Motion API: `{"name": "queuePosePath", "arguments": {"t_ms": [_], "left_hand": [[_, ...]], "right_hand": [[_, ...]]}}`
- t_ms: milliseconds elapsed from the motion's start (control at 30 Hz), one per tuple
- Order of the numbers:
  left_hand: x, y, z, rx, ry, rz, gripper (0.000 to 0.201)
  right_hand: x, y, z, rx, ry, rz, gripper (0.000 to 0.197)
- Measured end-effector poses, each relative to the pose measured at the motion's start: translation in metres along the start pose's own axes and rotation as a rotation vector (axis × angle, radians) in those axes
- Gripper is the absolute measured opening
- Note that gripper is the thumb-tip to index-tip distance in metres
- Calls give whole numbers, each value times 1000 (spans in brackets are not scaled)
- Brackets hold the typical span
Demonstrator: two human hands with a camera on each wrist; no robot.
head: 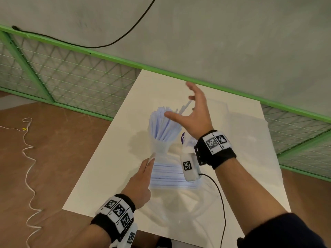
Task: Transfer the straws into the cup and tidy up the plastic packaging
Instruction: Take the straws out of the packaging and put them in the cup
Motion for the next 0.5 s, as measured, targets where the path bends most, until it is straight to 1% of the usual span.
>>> {"name": "queuePosePath", "arguments": {"t_ms": [67,100,133,233,267,300,367,433,500], "left_hand": [[-1,0,-1,1,-1,0,99],[-1,0,0,4,-3,0,99],[-1,1,0,7,-4,-2,100],[0,1,0,16,-7,-10,101],[0,1,-1,14,-9,-12,101],[0,1,-1,10,-12,-14,101],[-1,2,-1,-2,-12,-16,102],[-1,3,0,-14,-11,-12,102],[-1,3,1,-27,-16,-9,102]], "right_hand": [[-3,12,-2,-54,6,-112,78],[0,19,-4,-93,60,-112,76],[5,24,-9,-122,153,-68,76],[30,39,-28,-166,533,181,79],[36,44,-33,-180,605,234,78],[40,47,-36,-190,627,257,77],[41,48,-36,-204,574,215,75],[39,48,-34,-218,521,101,74],[38,49,-33,-216,517,19,74]]}}
Point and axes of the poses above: each hand's wrist, its own y-axis away from the middle knuckle, its own x-axis out of the palm, z = x × y, the point moved 3 cm from there along -y, towards the middle knuckle, and after that the axes turned 11 degrees about x, right-handed, at the moved point
